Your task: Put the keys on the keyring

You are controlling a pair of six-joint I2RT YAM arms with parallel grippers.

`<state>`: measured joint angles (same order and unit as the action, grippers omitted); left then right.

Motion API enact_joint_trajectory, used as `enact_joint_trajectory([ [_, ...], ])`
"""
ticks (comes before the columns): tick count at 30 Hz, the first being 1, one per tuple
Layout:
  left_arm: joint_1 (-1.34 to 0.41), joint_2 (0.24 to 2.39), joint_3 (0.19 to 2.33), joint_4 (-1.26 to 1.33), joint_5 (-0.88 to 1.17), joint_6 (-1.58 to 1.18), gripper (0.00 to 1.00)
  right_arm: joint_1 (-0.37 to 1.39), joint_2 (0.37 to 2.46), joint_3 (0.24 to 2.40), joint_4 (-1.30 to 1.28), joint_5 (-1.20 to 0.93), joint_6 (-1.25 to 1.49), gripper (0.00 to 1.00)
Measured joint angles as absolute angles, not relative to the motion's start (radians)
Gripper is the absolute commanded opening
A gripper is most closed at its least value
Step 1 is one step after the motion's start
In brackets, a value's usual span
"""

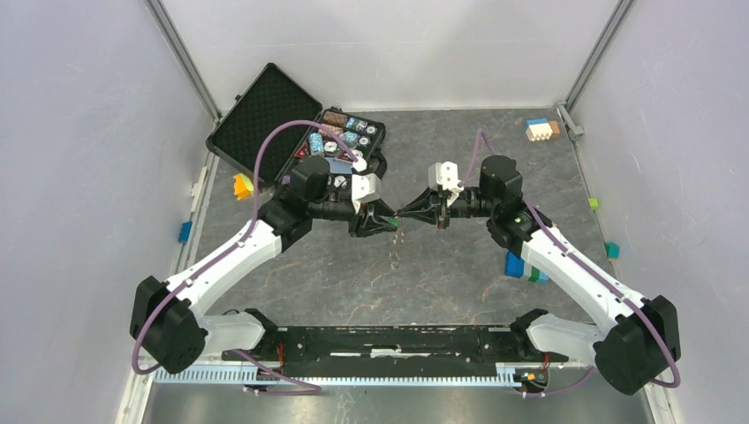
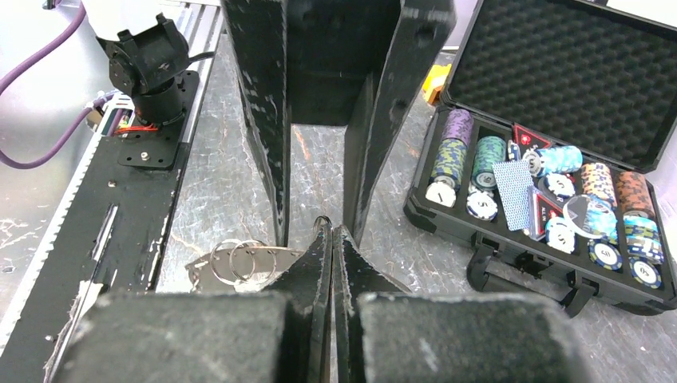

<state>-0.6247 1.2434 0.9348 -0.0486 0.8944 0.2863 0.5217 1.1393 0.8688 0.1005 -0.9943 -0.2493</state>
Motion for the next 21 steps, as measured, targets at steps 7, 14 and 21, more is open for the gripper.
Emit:
enact_joint_trajectory([
  [7,-0.624,1.211,1.048,-0.195,0.862,0.4,0.42,0.522,1.134,0.868,0.097,-0.994,-0.25,0.0],
  [14,-0.624,1.219,1.078,-0.242,0.866,0.416,0.38,0.522,1.125,0.867,0.097,-0.994,-0.25,0.0],
  [21,-0.624,1.23,1.078,-0.253,0.869,0.417,0.24,0.522,1.124,0.864,0.097,-0.994,-0.25,0.0],
])
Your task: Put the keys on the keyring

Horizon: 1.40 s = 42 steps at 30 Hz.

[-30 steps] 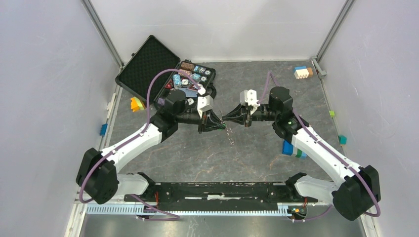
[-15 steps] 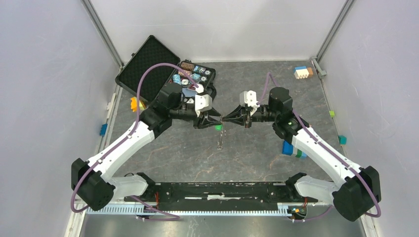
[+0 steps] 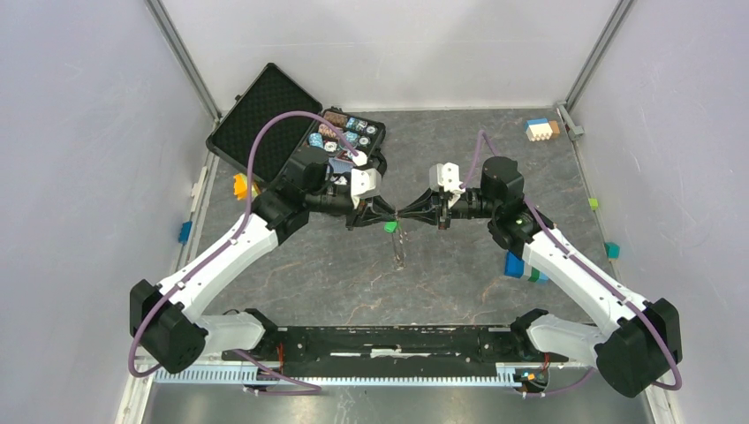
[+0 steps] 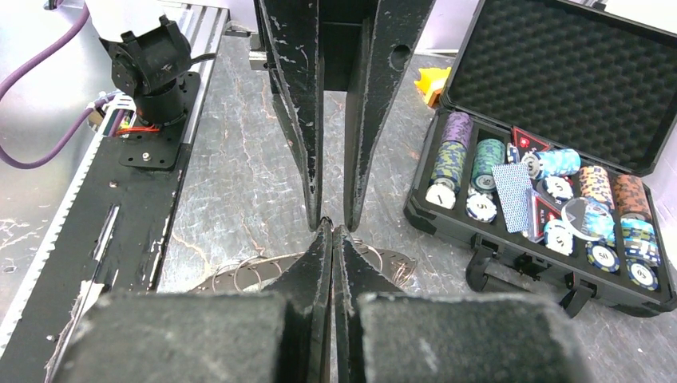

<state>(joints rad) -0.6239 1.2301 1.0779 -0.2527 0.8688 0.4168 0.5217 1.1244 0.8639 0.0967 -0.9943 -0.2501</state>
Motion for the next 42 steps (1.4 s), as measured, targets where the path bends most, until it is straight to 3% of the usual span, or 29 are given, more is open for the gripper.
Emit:
enact_joint_trajectory([
  [7,-0.624,1.242,1.078,-0.241,0.886,0.408,0.1,0.521,1.124,0.863,0.097,-0.993,-0.25,0.0],
  [22,-0.623,1.256,1.065,-0.196,0.909,0.375,0.02,0.516,1.125,0.862,0.096,-0.992,-0.25,0.0],
  [35,-0.625,1.255,1.088,-0.308,0.889,0.44,0.02,0.517,1.125,0.86,0.039,-0.963,-0.299,0.4],
  [42,-0.653,1.259,1.205,-0.504,0.804,0.577,0.02,0.517,1.125,0.861,-0.017,-0.949,-0.332,0.45],
])
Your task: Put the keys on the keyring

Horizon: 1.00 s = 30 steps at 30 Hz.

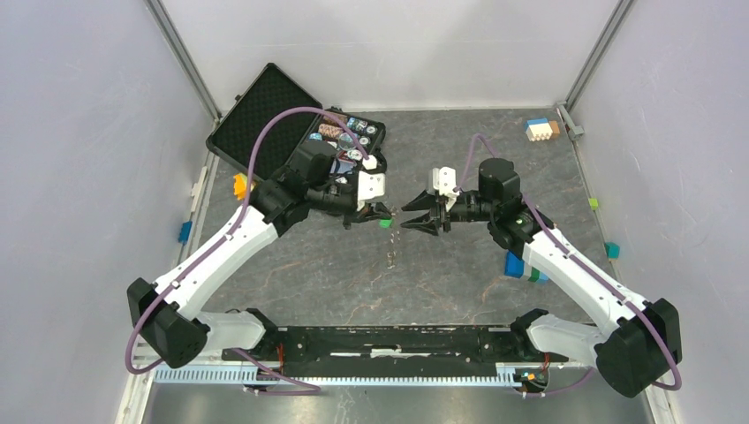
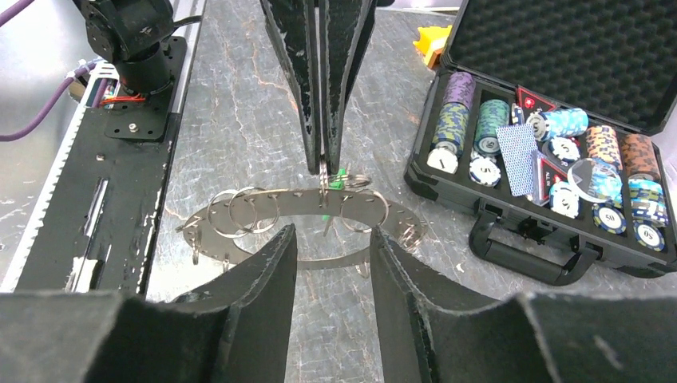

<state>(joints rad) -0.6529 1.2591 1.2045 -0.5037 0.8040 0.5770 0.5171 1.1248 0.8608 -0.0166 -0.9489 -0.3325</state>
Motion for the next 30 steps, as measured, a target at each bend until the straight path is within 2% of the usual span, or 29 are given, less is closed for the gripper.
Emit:
enact_joint_trajectory([
  [8,-0.698,1.293,1.296,-0.659,0.68,0.683,0.02,0.517,1.136,0.871,-0.022,-0.98,-0.325,0.45],
  [22,-0.738,1.305,1.316,-0.717,0.602,0.706,0.02,0.541,1.196,0.886,0.034,-1.021,-0.258,0.34],
  [24,-0.742,1.308,1.316,-0.717,0.601,0.706,0.02,0.544,1.203,0.886,0.043,-1.026,-0.25,0.3],
  [27,-0.746,1.315,1.316,-0.717,0.601,0.706,0.02,0.55,1.211,0.886,0.049,-1.032,-0.242,0.15],
  [30,-0.749,1.319,1.316,-0.717,0.599,0.706,0.02,0.555,1.213,0.886,0.053,-1.034,-0.236,0.12],
])
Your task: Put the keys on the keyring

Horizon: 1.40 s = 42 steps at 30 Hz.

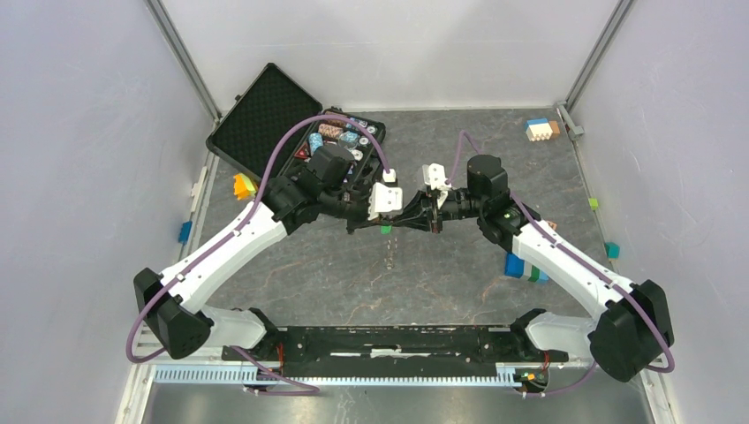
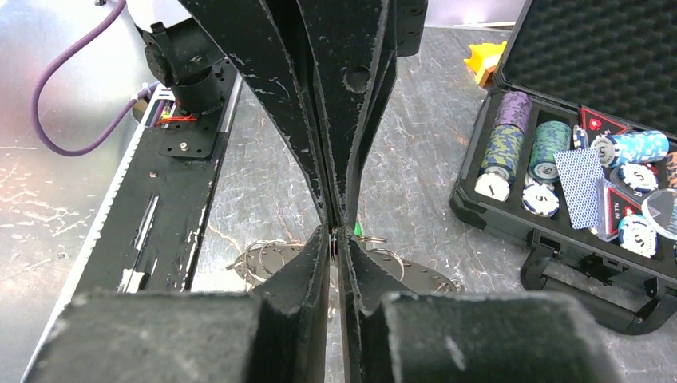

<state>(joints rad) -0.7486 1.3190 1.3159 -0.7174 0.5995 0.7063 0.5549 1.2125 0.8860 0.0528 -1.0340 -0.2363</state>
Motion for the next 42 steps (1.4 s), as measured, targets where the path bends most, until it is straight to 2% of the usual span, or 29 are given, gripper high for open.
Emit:
enact_joint_trajectory([
  [6,-0.749,1.319,1.316,-0.719,0.599,0.706,0.02,0.556,1.213,0.886,0.053,-1.033,-0.236,0.19],
  [22,-0.749,1.319,1.316,-0.723,0.599,0.706,0.02,0.556,1.213,0.886,0.035,-1.004,-0.258,0.2],
  [30,-0.749,1.319,1.315,-0.722,0.598,0.706,0.02,0.557,1.214,0.886,0.027,-1.002,-0.264,0.12],
  [33,-0.748,1.319,1.315,-0.722,0.595,0.706,0.02,0.558,1.221,0.886,0.027,-1.002,-0.262,0.0],
  [40,-0.748,1.319,1.315,-0.722,0.585,0.705,0.03,0.561,1.226,0.886,0.033,-0.999,-0.258,0.0],
  [42,-0.748,1.319,1.309,-0.709,0.583,0.704,0.09,0.561,1.224,0.886,0.033,-0.993,-0.258,0.0],
])
